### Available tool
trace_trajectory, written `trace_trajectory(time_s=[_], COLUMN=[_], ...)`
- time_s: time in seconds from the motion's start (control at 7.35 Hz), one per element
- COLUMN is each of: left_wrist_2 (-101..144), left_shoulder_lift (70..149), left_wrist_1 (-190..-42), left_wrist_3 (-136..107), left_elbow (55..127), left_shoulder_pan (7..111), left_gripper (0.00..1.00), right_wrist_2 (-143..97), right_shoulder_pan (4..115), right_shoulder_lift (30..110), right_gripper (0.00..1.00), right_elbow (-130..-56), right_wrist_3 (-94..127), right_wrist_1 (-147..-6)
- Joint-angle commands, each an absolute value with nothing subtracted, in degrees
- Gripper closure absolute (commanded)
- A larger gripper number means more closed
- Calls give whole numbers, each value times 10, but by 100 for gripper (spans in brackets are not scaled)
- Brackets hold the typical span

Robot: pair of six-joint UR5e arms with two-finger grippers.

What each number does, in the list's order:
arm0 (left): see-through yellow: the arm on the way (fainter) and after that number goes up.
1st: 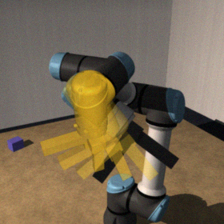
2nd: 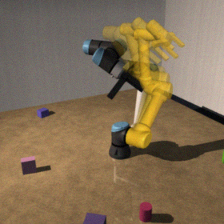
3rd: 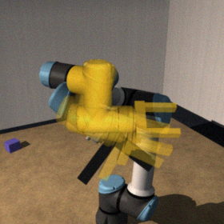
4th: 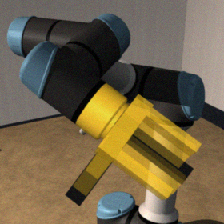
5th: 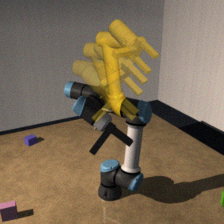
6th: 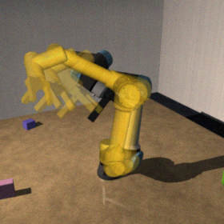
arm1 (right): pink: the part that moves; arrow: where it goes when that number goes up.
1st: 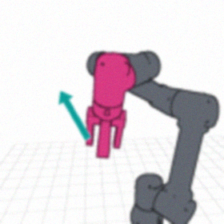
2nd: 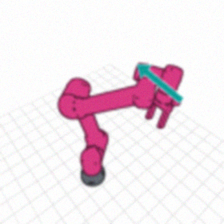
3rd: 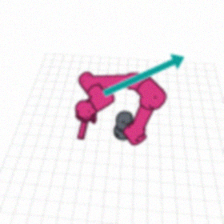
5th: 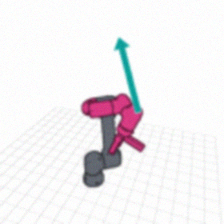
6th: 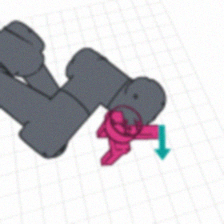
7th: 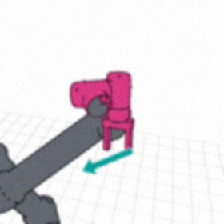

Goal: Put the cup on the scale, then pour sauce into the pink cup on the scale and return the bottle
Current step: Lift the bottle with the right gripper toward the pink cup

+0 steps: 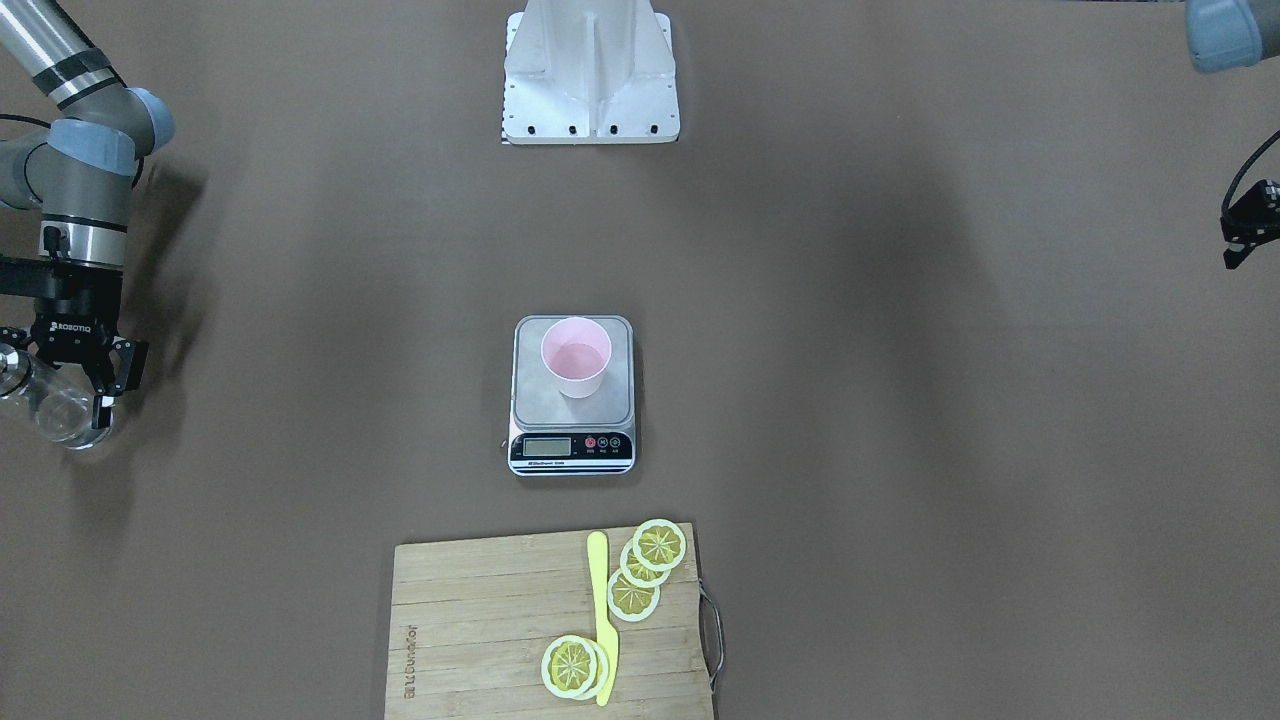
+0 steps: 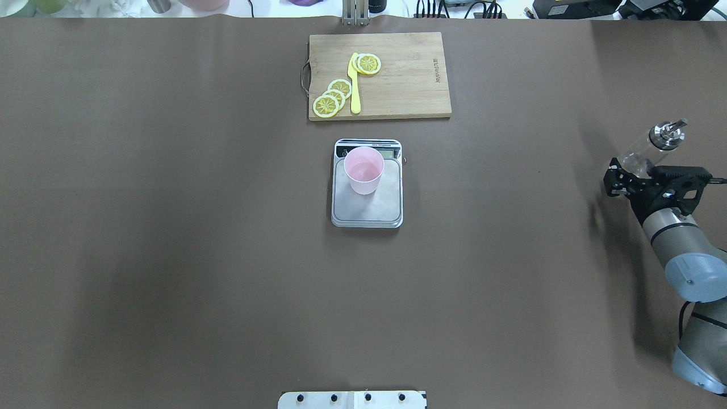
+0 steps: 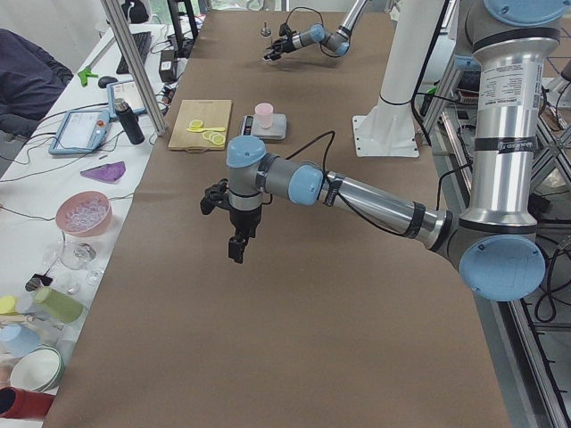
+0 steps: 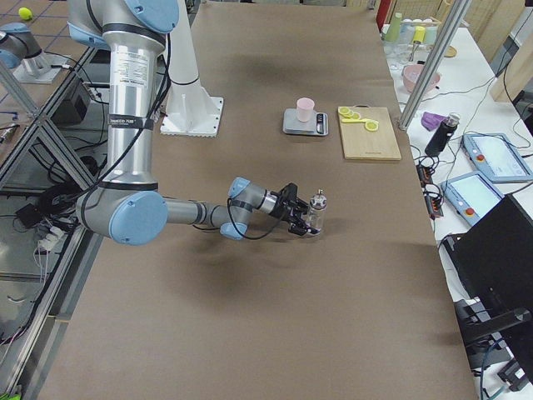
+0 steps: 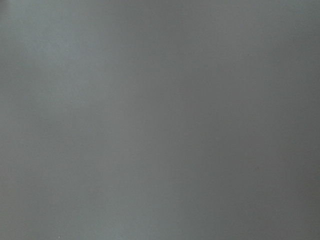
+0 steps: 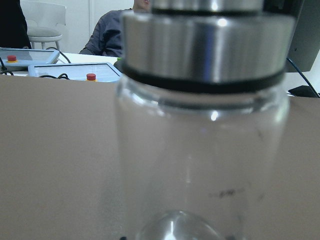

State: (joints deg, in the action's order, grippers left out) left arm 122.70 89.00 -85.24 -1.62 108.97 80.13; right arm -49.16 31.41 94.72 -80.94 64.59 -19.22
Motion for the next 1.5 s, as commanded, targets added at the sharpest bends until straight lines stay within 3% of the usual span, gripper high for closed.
trace_trajectory(time_s=[0.0,0.95,1.36], left_wrist_2=[1230,1231,1231], left_shoulder_lift=[888,857,832], left_wrist_1=[-798,-799,-804], left_wrist_3=[98,149,148], left_elbow=[1068,1053,1055], left_shoulder_pan=[872,904,904], left_gripper=[2,2,2], right_wrist_2=[-493,-460,-436], right_shoulder_pan=[314,302,289], right_shoulder_lift=[939,875,864], right_gripper=[100,100,100], right_elbow=[-811,-833,-885], right_wrist_3=[633,458,393], right_wrist_1=[-193,-220,-348])
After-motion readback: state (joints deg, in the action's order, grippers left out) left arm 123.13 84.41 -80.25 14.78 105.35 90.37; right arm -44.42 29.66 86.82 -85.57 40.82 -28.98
